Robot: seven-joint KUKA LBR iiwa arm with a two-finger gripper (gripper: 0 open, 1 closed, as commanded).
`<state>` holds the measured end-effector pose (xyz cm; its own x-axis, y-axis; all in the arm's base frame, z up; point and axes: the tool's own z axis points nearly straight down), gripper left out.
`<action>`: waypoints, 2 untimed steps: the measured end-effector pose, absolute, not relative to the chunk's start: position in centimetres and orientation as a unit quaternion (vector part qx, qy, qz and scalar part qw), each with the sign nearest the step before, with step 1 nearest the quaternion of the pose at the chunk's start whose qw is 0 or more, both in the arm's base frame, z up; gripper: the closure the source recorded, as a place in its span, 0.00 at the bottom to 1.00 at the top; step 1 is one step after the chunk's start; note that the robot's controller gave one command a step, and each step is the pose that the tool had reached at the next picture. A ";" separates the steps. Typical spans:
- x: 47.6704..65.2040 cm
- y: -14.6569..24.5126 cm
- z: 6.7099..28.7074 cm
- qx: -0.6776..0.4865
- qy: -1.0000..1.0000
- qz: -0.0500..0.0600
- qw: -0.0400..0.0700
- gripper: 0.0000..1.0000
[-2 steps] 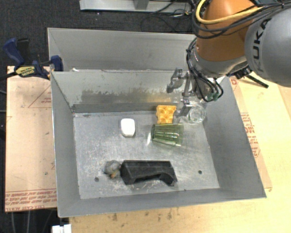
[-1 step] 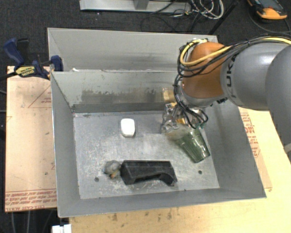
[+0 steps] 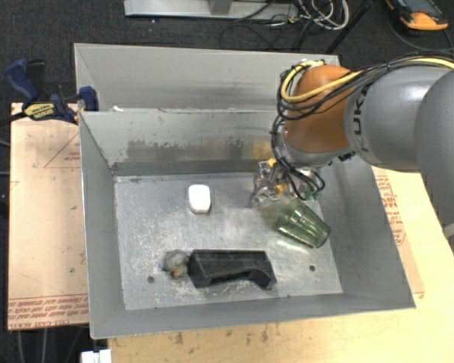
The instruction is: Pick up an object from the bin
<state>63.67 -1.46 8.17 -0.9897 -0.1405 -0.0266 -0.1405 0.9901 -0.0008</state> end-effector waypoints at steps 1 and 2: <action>61.0 -3.5 14.2 0.113 0.994 0.000 0.004 0.00; 60.9 -3.4 13.9 0.113 0.994 0.000 0.002 0.00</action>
Offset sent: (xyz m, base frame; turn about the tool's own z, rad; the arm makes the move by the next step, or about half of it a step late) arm 0.0000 0.0000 0.0000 0.0000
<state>60.92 -3.41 13.92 -0.9747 0.2237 -0.0033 0.2237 0.9747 0.0013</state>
